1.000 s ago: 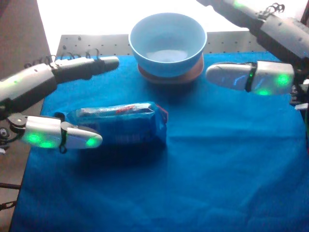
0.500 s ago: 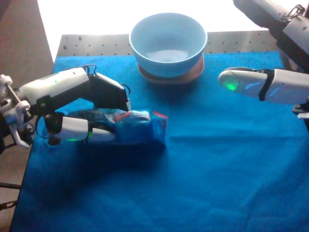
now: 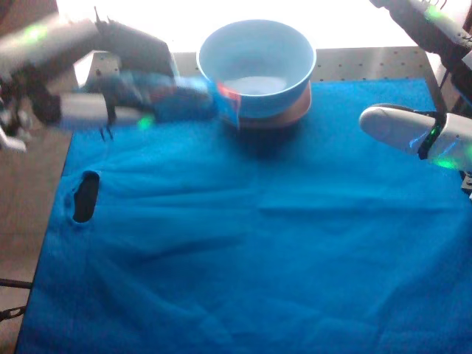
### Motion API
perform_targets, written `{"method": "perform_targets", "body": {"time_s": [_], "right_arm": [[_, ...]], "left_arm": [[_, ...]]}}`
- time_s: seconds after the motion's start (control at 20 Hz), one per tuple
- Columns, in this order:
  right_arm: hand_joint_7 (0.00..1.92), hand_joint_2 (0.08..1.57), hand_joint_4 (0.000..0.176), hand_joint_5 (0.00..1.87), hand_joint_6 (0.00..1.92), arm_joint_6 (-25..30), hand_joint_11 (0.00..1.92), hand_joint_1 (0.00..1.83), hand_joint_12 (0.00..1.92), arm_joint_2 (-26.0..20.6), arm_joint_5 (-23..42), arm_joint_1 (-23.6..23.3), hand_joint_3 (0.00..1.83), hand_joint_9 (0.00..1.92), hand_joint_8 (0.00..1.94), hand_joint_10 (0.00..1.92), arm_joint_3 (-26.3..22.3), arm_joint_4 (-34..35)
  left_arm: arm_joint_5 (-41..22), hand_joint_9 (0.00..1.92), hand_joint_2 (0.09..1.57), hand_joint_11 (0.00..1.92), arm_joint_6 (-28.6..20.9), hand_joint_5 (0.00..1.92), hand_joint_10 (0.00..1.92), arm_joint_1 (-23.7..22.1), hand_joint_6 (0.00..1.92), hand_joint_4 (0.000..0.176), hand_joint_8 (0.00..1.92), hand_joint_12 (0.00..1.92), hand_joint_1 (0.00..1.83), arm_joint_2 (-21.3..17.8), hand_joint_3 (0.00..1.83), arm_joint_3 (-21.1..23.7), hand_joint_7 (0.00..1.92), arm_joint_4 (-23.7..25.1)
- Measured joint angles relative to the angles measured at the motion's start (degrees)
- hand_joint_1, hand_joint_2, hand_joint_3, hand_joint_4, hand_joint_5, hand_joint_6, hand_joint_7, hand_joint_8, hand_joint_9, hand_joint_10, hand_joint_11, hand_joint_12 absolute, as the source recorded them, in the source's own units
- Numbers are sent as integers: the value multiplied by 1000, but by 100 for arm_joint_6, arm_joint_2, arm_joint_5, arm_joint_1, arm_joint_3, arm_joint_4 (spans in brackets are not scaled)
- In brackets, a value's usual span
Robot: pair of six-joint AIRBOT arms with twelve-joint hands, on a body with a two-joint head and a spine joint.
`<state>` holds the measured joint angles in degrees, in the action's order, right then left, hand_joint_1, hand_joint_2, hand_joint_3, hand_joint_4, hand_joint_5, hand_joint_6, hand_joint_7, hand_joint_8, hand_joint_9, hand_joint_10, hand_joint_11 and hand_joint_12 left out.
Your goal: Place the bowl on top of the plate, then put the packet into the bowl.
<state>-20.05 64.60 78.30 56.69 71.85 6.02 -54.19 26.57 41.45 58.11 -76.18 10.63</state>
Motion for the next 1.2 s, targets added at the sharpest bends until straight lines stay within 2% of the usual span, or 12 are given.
{"method": "perform_targets", "body": {"time_s": [0.15,0.35,0.5,0.55,0.65,0.75,0.8,0.85,0.9,1.0,1.1,1.2], "right_arm": [[0,1111,153,0,0,9,0,531,0,4,26,42,10,0,0,0,-11,-2],[0,1139,159,0,0,13,0,518,0,4,24,42,13,0,0,0,-11,92],[0,1144,155,0,0,22,0,502,0,35,33,98,9,0,0,0,-11,120],[0,1155,136,0,0,26,0,482,0,52,17,107,11,0,0,0,-11,131],[0,1165,120,0,0,24,0,443,0,66,20,111,12,0,0,0,-9,168],[0,1142,116,0,0,26,0,395,0,94,22,111,0,0,0,0,4,190],[0,1151,120,0,0,26,0,413,0,114,22,111,4,0,0,0,9,210],[0,1151,120,0,0,28,0,413,0,133,28,111,4,0,0,0,9,208],[0,1152,123,0,0,26,0,424,0,144,20,122,3,0,0,0,9,186],[0,1186,116,0,0,26,0,491,0,160,11,125,9,0,0,0,9,188],[0,1186,136,0,0,26,0,487,0,160,24,127,6,0,0,0,7,197],[0,1175,139,0,0,24,0,501,0,160,31,184,0,0,0,0,7,219]], "left_arm": [[-37,964,1075,690,227,967,1105,-487,957,0,687,1344,1386,2,0,-66,1138,168],[328,981,1080,824,566,988,1127,-1340,868,0,823,1328,1385,350,0,-459,1072,205],[1207,1284,1071,1135,608,1014,698,-1954,761,0,911,1152,1277,960,2,-1008,1145,470],[1602,1009,1102,884,610,907,1134,-2065,967,0,904,1175,1362,1257,3,-1272,1012,562],[2159,1004,1108,897,627,888,1156,-2168,977,0,932,1194,1364,1606,2,-1580,990,597],[2549,1102,1085,954,625,911,1057,-2243,849,0,897,1036,1384,1888,1,-1851,1024,590],[2706,1017,1141,898,627,845,675,-2267,1028,0,1083,1019,1253,2037,0,-2000,987,562],[2811,1017,1141,898,629,845,675,-2273,1028,0,1083,1019,1253,2111,0,-2100,987,553],[2951,844,1062,644,627,705,451,-2275,388,0,513,1058,1044,2173,0,-2159,782,555],[3141,665,998,260,627,548,141,-2256,3,87,21,1253,868,2210,0,-2190,639,551],[3104,580,1005,108,627,456,39,-2203,0,121,0,1144,805,2210,0,-2190,538,531],[3082,489,994,60,625,398,1,-2087,0,129,0,1023,767,2173,0,-2122,450,527]]}}
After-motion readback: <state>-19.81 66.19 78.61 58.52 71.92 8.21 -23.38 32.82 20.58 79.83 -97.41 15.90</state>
